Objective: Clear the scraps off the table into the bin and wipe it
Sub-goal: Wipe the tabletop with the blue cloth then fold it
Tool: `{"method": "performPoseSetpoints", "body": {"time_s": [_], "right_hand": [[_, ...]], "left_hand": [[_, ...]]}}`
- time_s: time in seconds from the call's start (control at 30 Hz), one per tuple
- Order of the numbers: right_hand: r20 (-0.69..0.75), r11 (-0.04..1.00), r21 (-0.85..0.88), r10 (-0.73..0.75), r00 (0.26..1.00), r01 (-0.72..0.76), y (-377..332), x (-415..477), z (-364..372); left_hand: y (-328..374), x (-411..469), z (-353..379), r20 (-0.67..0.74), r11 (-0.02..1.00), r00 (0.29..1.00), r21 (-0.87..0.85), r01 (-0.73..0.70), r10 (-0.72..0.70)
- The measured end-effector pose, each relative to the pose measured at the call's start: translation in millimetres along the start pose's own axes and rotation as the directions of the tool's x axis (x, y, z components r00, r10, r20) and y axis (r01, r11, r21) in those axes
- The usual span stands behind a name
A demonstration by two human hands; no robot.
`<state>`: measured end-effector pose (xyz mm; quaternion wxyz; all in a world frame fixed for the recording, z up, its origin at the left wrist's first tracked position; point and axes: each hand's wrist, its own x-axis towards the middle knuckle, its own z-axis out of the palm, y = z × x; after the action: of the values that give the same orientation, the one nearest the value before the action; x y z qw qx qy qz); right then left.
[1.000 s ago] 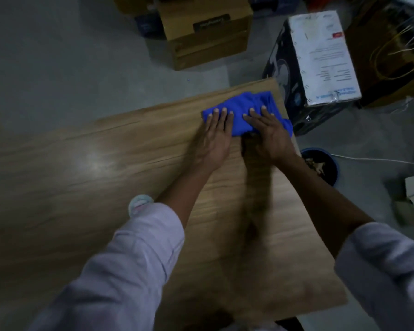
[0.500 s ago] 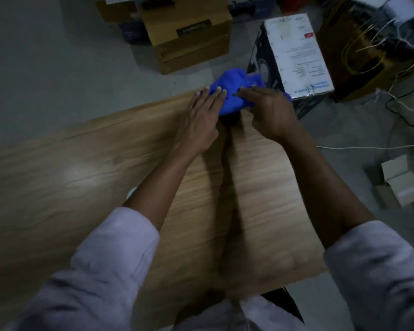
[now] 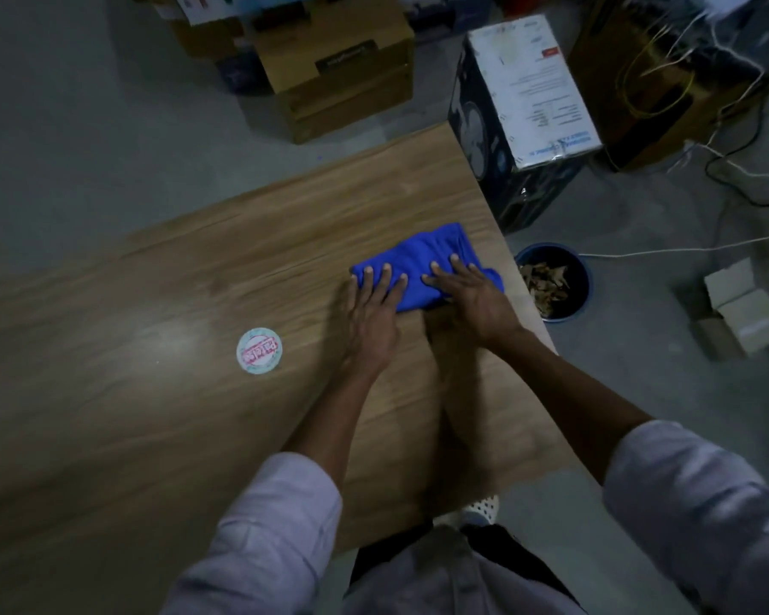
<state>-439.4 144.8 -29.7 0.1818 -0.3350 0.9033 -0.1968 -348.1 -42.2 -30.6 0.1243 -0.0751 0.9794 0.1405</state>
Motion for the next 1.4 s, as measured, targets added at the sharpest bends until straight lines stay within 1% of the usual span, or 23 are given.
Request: {"method": "performPoseSetpoints", "body": {"time_s": [0.07, 0.13, 0.2, 0.23, 0.3, 0.37, 0.4, 0.47, 0.5, 0.53, 0.57, 0.63, 0.67, 0.73, 0.8, 0.9, 0.97, 1.1, 1.2, 1.23, 1.3, 1.37, 1.4], "right_hand": [[0.051, 0.999, -0.025, 0.026, 0.998, -0.025, -10.1, -30.6, -6.2], [0.156, 0.981, -0.174, 0.113, 0.981, -0.086, -18.7, -58.8, -19.3], [0.271, 0.94, -0.322, 0.21, 0.939, -0.118, -24.9, -75.2, -41.9], [0.291, 0.934, -0.339, 0.222, 0.931, -0.117, -28.4, -79.6, -55.4], [0.261, 0.942, -0.327, 0.17, 0.95, -0.078, -38.7, -83.1, -81.0], [0.151, 0.946, -0.323, 0.086, 0.985, -0.033, -46.6, -82.2, -101.0], [0.061, 0.948, -0.314, 0.064, 0.996, -0.042, -49.2, -80.0, -108.2], [-0.106, 0.96, -0.271, 0.038, 0.994, -0.066, -52.1, -71.6, -114.3], [-0.139, 0.964, -0.257, 0.03, 0.99, -0.066, -51.6, -68.0, -110.1], [-0.121, 0.967, -0.248, 0.032, 0.992, -0.061, -48.4, -64.8, -98.6], [-0.069, 0.968, -0.241, 0.047, 0.996, -0.063, -45.2, -65.5, -82.9], [0.106, 0.967, -0.227, 0.139, 0.985, -0.112, -36.6, -78.7, -39.1], [0.166, 0.97, -0.19, 0.185, 0.969, -0.153, -32.9, -91.4, -19.2], [0.137, 0.971, -0.098, 0.231, 0.963, -0.219, -26.7, -121.1, 9.1], [0.108, 0.974, -0.081, 0.22, 0.97, -0.212, -25.5, -146.8, 22.2], [0.139, 0.973, -0.135, 0.205, 0.969, -0.186, -28.6, -181.3, 24.4], [0.142, 0.969, -0.159, 0.21, 0.967, -0.187, -28.5, -204.4, 25.4], [0.096, 0.973, -0.157, 0.186, 0.978, -0.17, -32.9, -253.1, 29.0], [0.154, 0.953, -0.263, 0.195, 0.969, -0.151, -37.4, -276.0, 24.0], [0.186, 0.944, -0.302, 0.194, 0.963, -0.132, -39.1, -279.0, 18.3], [0.249, 0.934, -0.344, 0.188, 0.95, -0.094, -44.3, -280.3, 0.7], [0.205, 0.939, -0.334, 0.151, 0.967, -0.076, -49.5, -275.0, -19.7], [0.146, 0.95, -0.306, 0.116, 0.982, -0.066, -51.7, -271.7, -28.9]], "left_hand": [[14.4, -27.6, 5.6, 0.0, 1.0, 1.0, 0.008, 0.009, -0.009], [31.5, -51.1, 0.9, 0.062, 1.0, 0.998, 0.002, 0.01, -0.01], [40.3, -59.4, -12.7, 0.148, 1.0, 0.989, 0.005, -0.009, 0.008], [41.8, -58.0, -23.9, 0.196, 1.0, 0.98, 0.018, -0.026, 0.022], [40.8, -51.9, -47.7, 0.245, 0.999, 0.969, -0.03, -0.024, 0.03], [43.5, -47.5, -69.3, 0.135, 0.997, 0.99, -0.081, -0.019, 0.03], [45.1, -46.0, -76.4, 0.017, 0.996, 0.999, -0.091, -0.026, 0.028], [49.3, -44.1, -84.3, -0.216, 0.988, 0.975, -0.135, -0.079, 0.048], [48.5, -42.9, -81.2, -0.259, 0.983, 0.964, -0.155, -0.096, 0.053], [44.4, -41.4, -70.6, -0.241, 0.981, 0.969, -0.169, -0.099, 0.056], [39.7, -44.2, -54.4, -0.176, 0.983, 0.983, -0.163, -0.089, 0.059], [34.9, -61.0, -13.6, 0.006, 0.988, 0.999, -0.146, -0.046, 0.048], [35.8, -73.7, 4.8, 0.038, 0.985, 0.999, -0.172, -0.025, 0.032], [41.7, -97.5, 29.8, 0.0, 0.975, 1.0, -0.224, -0.007, 0.007], [49.9, -116.9, 43.3, -0.015, 0.979, 1.0, -0.202, -0.001, -0.002], [67.5, -146.4, 55.2, 0.022, 0.989, 1.0, -0.148, 0.002, 0.001], [78.9, -168.8, 66.0, 0.025, 0.987, 1.0, -0.16, -0.007, 0.011], [100.2, -214.9, 84.3, 0.011, 0.985, 1.0, -0.168, -0.027, 0.03], [116.3, -246.7, 94.1, 0.066, 0.988, 0.997, -0.15, -0.026, 0.036], [121.1, -253.4, 91.3, 0.113, 0.988, 0.993, -0.152, -0.026, 0.043], [128.2, -258.0, 70.3, 0.234, 0.967, 0.969, -0.252, -0.025, 0.086], [129.4, -250.9, 35.1, 0.31, 0.919, 0.944, -0.393, 0.02, 0.112], [127.7, -245.2, 16.2, 0.291, 0.896, 0.952, -0.442, 0.044, 0.096]]}}
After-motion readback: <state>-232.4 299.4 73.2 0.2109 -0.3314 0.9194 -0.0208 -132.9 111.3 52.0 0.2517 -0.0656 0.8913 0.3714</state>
